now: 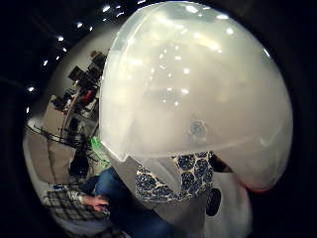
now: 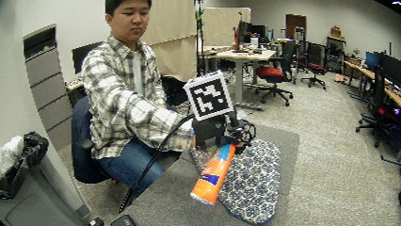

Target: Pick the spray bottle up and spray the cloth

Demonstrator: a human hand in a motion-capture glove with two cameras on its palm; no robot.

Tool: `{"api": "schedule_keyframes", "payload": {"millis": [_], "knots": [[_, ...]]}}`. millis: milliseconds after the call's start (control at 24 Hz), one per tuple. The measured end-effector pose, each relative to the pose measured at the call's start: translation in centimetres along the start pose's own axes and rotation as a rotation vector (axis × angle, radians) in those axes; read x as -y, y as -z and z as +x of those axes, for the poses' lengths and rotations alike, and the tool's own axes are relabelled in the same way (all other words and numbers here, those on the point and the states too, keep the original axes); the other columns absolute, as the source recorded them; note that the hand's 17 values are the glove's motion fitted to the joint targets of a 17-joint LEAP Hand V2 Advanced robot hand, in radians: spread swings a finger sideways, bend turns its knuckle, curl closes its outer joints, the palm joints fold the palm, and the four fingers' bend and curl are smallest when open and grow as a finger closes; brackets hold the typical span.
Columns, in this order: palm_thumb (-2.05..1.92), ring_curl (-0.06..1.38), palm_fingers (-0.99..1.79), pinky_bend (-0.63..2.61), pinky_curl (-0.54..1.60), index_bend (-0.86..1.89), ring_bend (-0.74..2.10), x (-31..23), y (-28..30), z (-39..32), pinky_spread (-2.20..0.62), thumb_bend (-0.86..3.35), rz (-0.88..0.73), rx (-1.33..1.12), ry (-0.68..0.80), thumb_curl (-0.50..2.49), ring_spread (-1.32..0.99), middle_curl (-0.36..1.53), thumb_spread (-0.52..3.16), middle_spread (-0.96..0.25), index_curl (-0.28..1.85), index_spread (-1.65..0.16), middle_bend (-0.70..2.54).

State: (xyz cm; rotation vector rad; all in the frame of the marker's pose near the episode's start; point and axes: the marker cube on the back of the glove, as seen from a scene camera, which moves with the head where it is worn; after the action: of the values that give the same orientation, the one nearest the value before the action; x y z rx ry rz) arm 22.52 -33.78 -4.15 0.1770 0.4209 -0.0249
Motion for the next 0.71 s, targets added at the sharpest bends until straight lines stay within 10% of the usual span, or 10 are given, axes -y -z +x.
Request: {"api": "schedule_keyframes", "payload": {"millis": [709], "knots": [[1.06,0.52,1.26,0.53,0.46,0.32,0.58,0.9,-1.6,-2.0,-0.16,-0.03,-0.055,-0.218,0.017,0.82,-0.17,0.57,0.30,-0.13,0.64,-0.23,0.58]]}}
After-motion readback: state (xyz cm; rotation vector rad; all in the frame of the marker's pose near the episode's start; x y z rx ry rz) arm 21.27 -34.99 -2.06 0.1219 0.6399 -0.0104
